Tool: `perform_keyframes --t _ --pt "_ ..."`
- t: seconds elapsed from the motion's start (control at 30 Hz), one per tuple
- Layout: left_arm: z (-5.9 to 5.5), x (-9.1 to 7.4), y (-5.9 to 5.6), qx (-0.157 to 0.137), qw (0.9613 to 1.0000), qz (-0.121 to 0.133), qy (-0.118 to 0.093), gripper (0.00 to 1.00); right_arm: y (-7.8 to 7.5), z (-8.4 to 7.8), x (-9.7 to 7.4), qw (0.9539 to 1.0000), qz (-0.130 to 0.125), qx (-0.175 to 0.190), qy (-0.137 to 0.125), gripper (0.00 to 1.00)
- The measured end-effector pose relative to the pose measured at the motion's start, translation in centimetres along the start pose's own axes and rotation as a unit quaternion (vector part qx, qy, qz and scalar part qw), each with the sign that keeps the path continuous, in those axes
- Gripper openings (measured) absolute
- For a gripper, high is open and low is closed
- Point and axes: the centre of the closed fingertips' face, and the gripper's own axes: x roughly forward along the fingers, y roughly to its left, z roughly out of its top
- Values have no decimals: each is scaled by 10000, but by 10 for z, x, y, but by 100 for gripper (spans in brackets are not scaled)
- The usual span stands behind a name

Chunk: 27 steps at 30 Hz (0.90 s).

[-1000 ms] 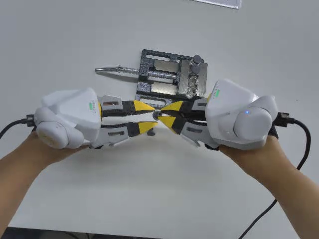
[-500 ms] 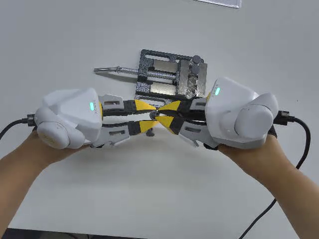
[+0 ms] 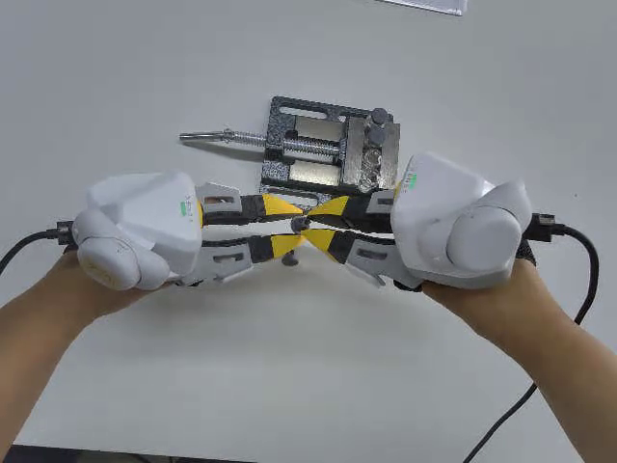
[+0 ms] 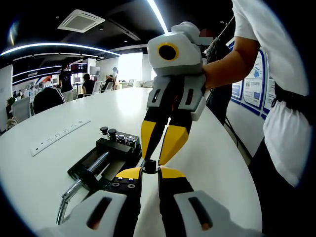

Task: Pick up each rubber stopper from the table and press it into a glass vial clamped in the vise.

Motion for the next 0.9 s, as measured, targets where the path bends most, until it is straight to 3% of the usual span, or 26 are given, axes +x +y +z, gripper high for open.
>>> perform_keyframes --t 0.5,0.9 --pt "-1 1 -4 109 9999 -46 95 9 2 1 2 9988 -22 -449 218 8" --pt "2 0 -5 112 9999 -29 63 9 1 -5 -2 9996 -1 -169 211 7"
